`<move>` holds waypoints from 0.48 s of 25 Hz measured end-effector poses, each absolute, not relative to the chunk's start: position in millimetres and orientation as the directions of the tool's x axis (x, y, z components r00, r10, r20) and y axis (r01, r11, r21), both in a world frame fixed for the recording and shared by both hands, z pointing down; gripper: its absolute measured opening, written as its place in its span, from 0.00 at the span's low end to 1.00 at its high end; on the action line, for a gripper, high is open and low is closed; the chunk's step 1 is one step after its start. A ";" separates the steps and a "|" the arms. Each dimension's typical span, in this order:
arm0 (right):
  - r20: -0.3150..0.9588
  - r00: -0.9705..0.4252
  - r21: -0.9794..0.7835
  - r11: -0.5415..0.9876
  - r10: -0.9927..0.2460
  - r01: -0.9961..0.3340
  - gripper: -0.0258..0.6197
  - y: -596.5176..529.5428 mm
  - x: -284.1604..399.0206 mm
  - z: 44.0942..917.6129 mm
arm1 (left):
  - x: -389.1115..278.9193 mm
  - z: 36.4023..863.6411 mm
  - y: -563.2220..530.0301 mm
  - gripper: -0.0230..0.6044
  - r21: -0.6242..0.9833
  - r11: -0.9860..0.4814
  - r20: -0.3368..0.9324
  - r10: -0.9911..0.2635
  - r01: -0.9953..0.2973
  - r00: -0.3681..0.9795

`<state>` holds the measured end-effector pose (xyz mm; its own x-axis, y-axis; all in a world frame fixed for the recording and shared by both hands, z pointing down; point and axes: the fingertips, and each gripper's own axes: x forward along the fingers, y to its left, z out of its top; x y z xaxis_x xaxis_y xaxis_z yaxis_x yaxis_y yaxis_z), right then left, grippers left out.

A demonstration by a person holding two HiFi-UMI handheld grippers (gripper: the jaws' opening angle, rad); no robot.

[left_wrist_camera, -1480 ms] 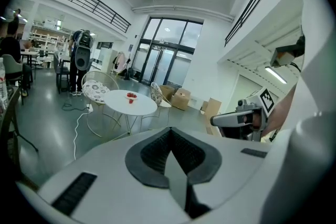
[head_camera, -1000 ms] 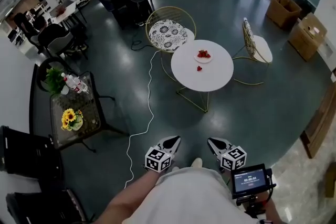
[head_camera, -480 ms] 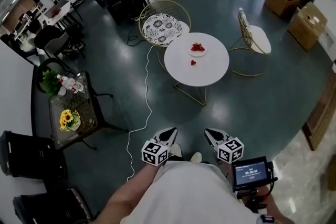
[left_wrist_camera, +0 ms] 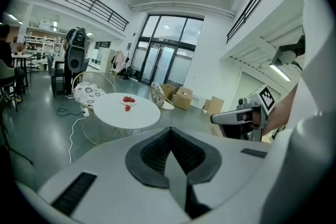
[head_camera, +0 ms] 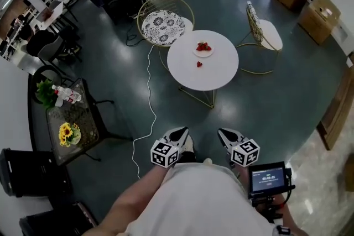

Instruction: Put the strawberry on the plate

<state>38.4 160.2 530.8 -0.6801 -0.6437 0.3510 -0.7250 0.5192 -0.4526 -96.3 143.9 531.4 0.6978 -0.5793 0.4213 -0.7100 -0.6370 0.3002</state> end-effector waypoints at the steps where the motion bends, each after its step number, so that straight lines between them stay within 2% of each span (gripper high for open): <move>1: 0.354 -0.674 -0.454 0.511 -0.648 -0.730 0.05 153.9 40.0 531.2 | -93.8 530.1 135.5 0.05 0.299 -0.647 0.417 -0.573 -0.702 0.706; 12: 0.349 -0.625 -0.425 0.476 -0.698 -0.770 0.05 71.9 28.3 521.6 | -104.3 521.4 47.4 0.05 0.281 -0.705 0.385 -0.538 -0.651 0.750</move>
<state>28.3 71.9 521.6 -0.6249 -0.6984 0.3489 -0.7697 0.4762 -0.4253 -104.3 47.4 521.4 0.7499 -0.5382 0.3847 -0.6505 -0.7054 0.2813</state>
